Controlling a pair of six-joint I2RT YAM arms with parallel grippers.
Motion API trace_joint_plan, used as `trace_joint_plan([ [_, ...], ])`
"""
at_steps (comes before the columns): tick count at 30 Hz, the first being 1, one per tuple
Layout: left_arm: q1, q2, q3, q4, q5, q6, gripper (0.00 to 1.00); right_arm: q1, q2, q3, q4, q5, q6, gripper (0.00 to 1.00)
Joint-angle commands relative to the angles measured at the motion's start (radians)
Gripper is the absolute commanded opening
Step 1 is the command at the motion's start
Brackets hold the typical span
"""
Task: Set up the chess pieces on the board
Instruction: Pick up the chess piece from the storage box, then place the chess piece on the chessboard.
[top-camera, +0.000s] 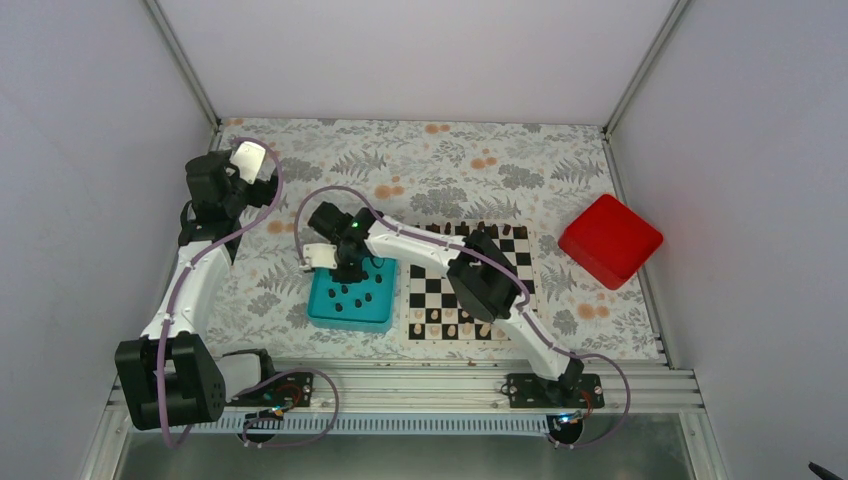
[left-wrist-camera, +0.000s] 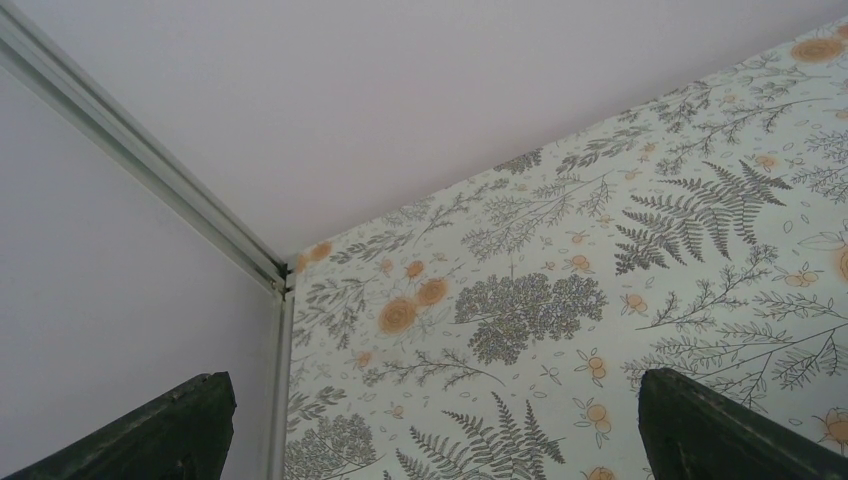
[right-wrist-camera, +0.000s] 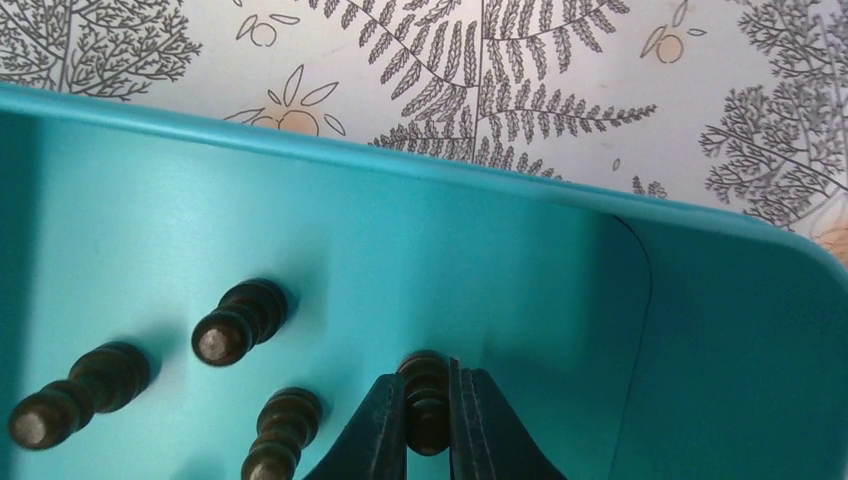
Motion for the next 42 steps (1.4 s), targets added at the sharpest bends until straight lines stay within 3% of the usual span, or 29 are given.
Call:
trace_joint_plan([
  [1, 0.008, -0.017, -0.003, 0.026, 0.012, 0.001, 1.00, 0.002, -0.117, 0.011, -0.018, 0.029, 0.010, 0.04],
  [8, 0.006, -0.017, -0.002, 0.026, 0.010, 0.001, 1.00, -0.093, -0.322, -0.049, -0.049, 0.076, 0.026, 0.04],
  [18, 0.008, -0.017, 0.001, 0.023, 0.015, -0.004, 1.00, -0.329, -0.519, -0.376, 0.058, 0.049, 0.033, 0.04],
  [26, 0.008, -0.014, 0.006, 0.019, 0.016, -0.006, 1.00, -0.360, -0.487, -0.527, 0.125, -0.036, 0.024, 0.05],
  [42, 0.007, -0.012, -0.002, 0.027, 0.008, 0.000, 1.00, -0.362, -0.344, -0.497, 0.126, 0.000, 0.009, 0.06],
])
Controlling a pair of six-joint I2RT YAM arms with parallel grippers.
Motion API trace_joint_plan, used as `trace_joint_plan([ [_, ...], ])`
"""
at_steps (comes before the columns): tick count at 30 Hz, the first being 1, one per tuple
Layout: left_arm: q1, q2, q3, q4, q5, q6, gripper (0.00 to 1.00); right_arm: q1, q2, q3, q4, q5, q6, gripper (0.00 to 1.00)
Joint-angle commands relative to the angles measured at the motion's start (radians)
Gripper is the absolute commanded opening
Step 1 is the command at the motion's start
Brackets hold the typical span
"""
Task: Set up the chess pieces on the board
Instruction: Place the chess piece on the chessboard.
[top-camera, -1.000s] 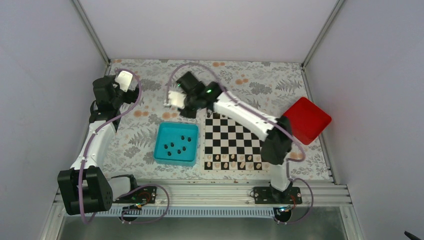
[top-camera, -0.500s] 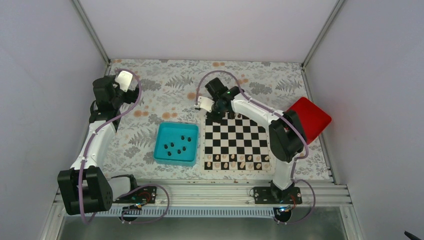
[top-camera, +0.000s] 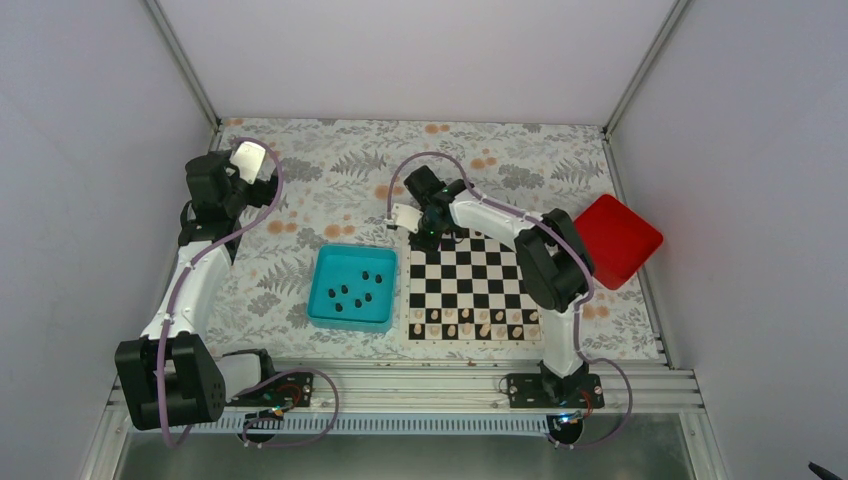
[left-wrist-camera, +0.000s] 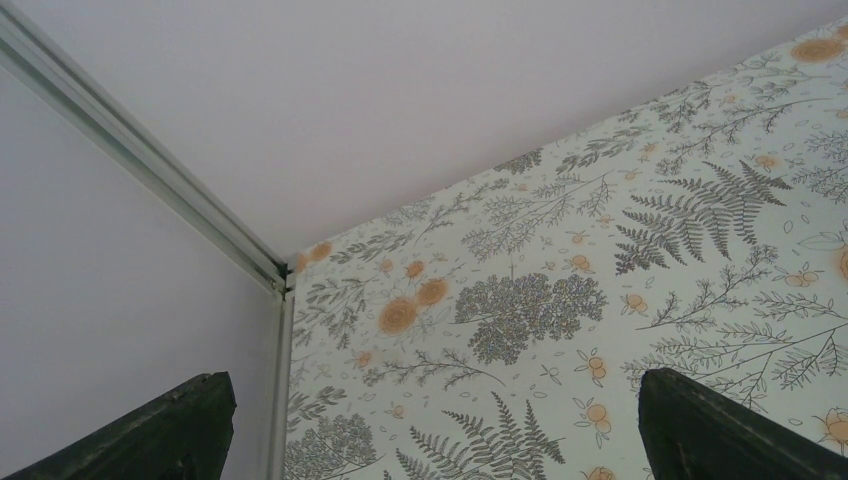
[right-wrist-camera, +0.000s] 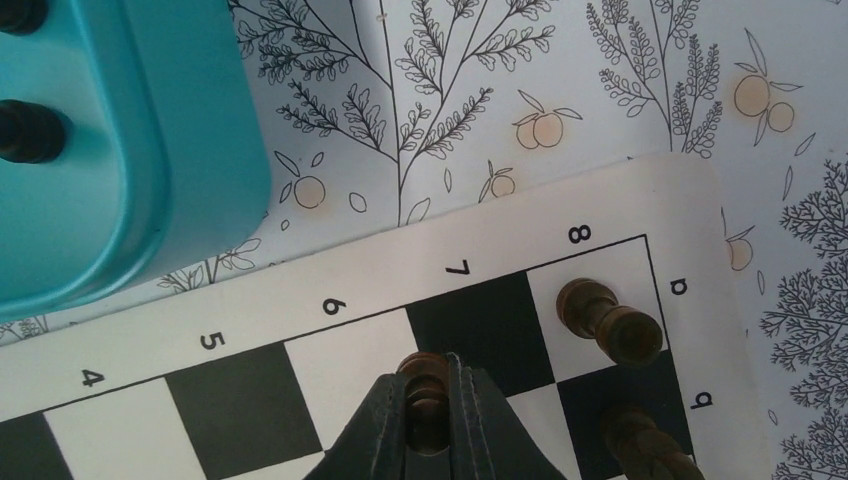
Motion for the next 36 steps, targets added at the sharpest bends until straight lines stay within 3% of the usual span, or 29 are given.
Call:
trace_joint_plan([
  [1, 0.008, -0.011, -0.002, 0.027, 0.010, 0.001, 1.00, 0.003, 0.025, 0.029, 0.008, 0.020, -0.009, 0.06],
  [28, 0.008, -0.010, -0.009, 0.028, 0.018, 0.001, 1.00, -0.026, 0.084, 0.051, 0.040, 0.036, -0.012, 0.06],
  [36, 0.007, -0.010, -0.007, 0.026, 0.022, 0.001, 1.00, -0.026, 0.082, 0.046, 0.041, 0.031, -0.007, 0.20],
])
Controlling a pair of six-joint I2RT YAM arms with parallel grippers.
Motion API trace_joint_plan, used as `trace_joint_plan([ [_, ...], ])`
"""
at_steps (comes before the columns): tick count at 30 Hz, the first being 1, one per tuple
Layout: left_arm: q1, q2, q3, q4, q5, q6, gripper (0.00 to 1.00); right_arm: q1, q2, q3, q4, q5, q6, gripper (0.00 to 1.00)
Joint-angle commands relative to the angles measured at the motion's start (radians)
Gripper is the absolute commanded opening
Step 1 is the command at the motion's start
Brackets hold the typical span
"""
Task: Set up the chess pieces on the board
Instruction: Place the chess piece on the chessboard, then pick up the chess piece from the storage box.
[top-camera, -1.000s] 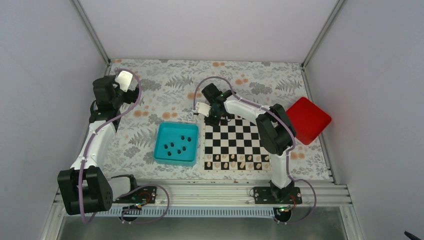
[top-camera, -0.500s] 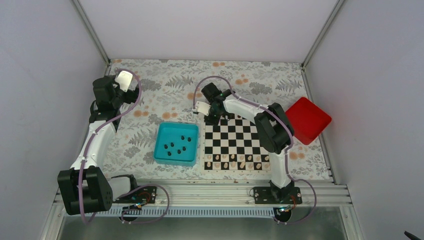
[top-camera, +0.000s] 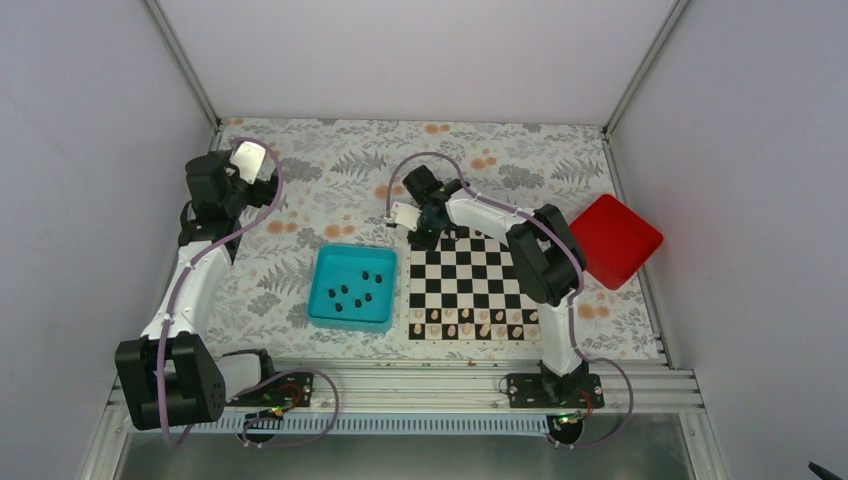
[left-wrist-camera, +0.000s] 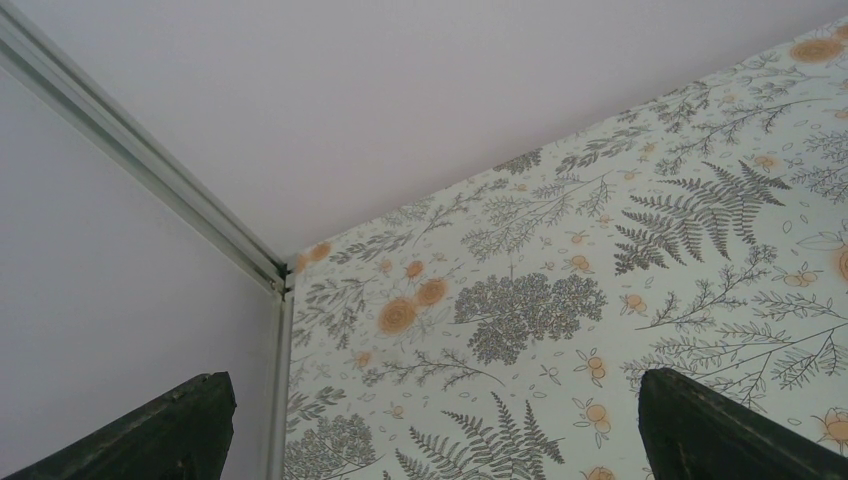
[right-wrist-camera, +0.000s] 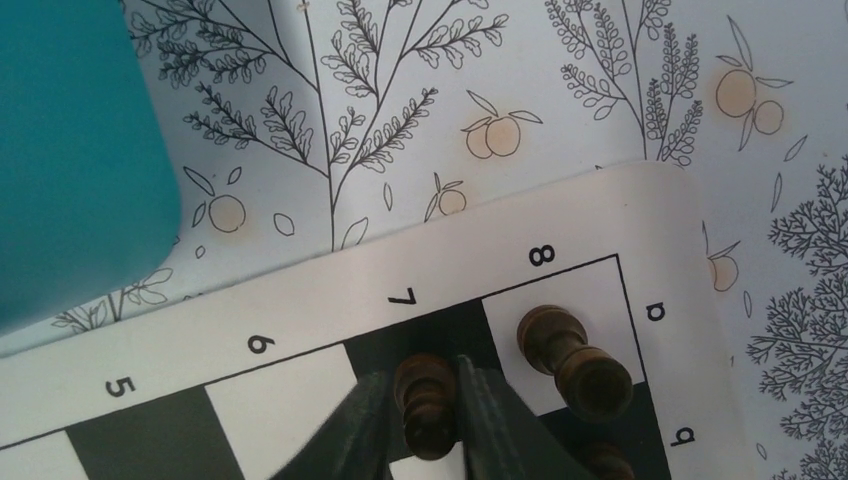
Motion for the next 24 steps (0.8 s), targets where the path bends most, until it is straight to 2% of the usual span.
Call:
trace_joint_plan([
  [1, 0.008, -0.010, -0.005, 0.025, 0.022, 0.001, 1.00, -0.009, 0.012, 0.012, 0.012, 0.006, -0.002, 0.23],
  [3, 0.008, -0.012, -0.005, 0.023, 0.021, 0.000, 1.00, -0.009, -0.004, 0.008, 0.018, 0.015, -0.002, 0.29],
  [7, 0.008, -0.015, -0.005, 0.022, 0.021, -0.001, 1.00, -0.009, -0.064, 0.035, -0.004, -0.002, -0.001, 0.31],
  [13, 0.009, -0.015, -0.002, 0.021, 0.020, -0.001, 1.00, 0.024, -0.120, 0.174, -0.111, -0.021, 0.007, 0.34],
  [18, 0.007, -0.018, -0.001, 0.019, 0.017, -0.001, 1.00, 0.131, -0.120, 0.260, -0.166, -0.009, 0.012, 0.36],
  [24, 0.008, -0.019, 0.000, 0.020, 0.013, -0.001, 1.00, 0.280, -0.068, 0.264, -0.185, 0.001, 0.011, 0.39],
])
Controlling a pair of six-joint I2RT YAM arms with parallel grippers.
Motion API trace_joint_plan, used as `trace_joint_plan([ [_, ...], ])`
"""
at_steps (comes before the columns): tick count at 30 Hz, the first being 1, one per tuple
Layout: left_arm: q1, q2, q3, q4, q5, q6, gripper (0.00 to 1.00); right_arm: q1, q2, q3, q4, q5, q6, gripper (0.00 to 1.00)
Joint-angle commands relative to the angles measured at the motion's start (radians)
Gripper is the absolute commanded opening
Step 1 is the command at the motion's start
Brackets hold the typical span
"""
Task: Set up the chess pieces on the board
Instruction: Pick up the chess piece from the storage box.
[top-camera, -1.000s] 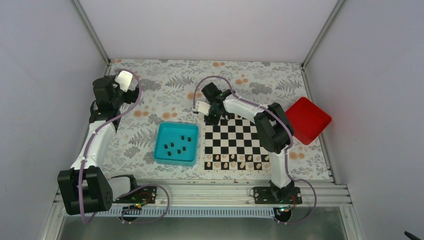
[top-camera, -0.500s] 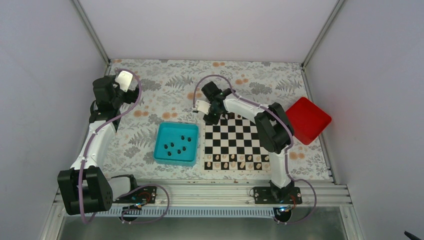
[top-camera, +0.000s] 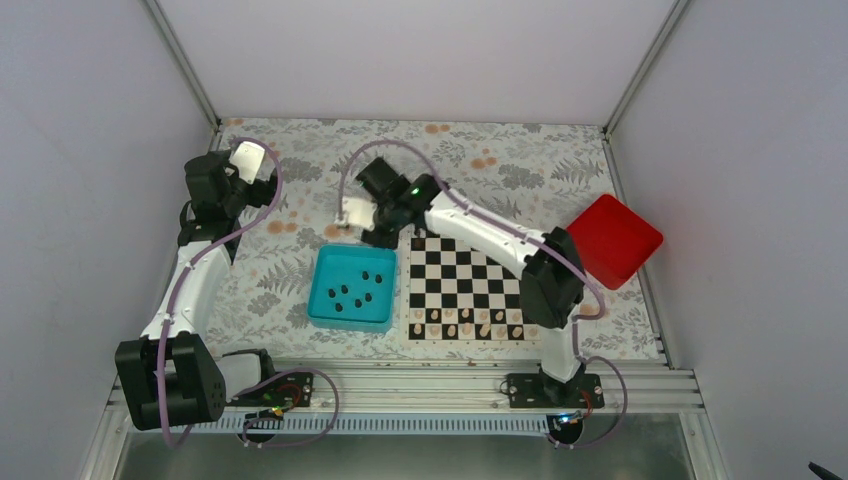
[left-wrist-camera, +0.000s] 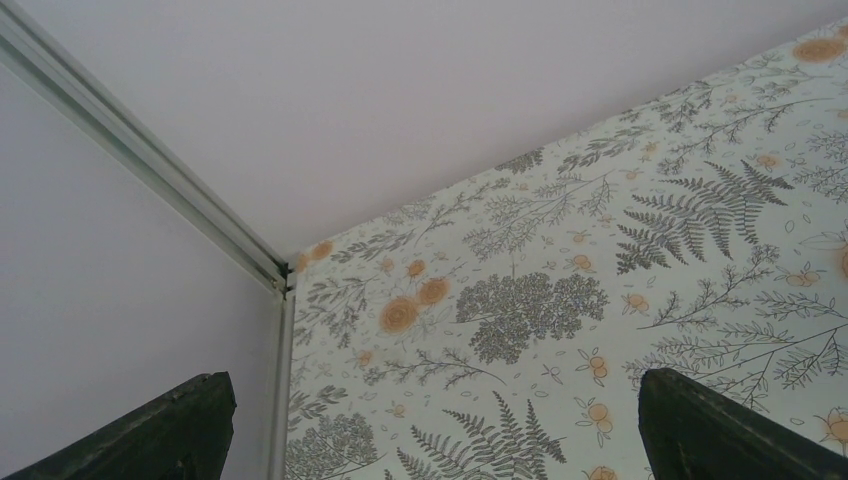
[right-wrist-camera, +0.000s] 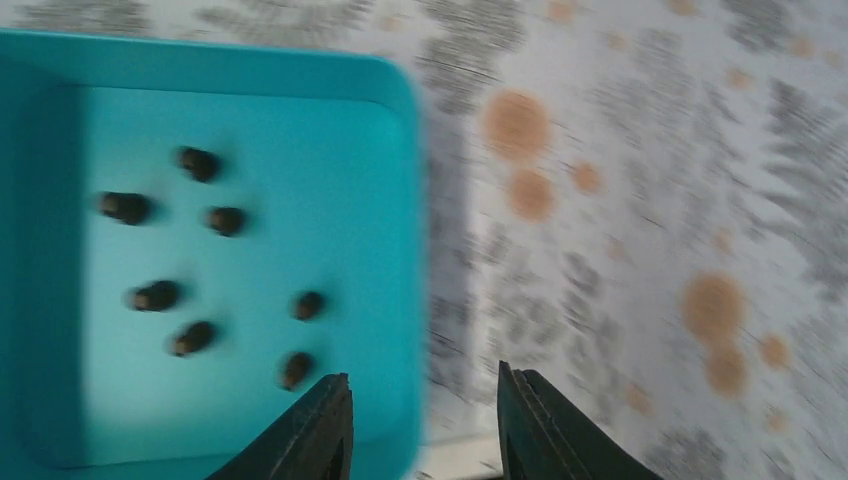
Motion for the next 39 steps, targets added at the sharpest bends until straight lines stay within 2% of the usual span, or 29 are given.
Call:
trace_joint_plan([
  [1, 0.004, -0.018, 0.000, 0.019, 0.010, -0.001, 1.00, 0.101, 0.052, -0.005, -0.053, 0.002, 0.007, 0.39],
  [8, 0.004, -0.021, -0.003, 0.023, 0.010, -0.001, 1.00, 0.150, 0.138, -0.013, -0.041, 0.000, -0.006, 0.39],
  [32, 0.014, -0.022, -0.012, 0.028, 0.024, -0.001, 1.00, 0.153, 0.264, -0.011, -0.011, 0.074, -0.021, 0.39],
  [34, 0.014, -0.023, -0.013, 0.029, 0.024, -0.001, 1.00, 0.154, 0.267, -0.010, -0.012, 0.064, -0.020, 0.36],
  [37, 0.015, -0.021, -0.013, 0.030, 0.024, 0.000, 1.00, 0.154, 0.270, -0.010, -0.009, 0.056, -0.018, 0.23],
  [39, 0.015, -0.021, -0.013, 0.029, 0.025, 0.001, 1.00, 0.154, 0.274, -0.005, -0.013, 0.059, -0.018, 0.21],
])
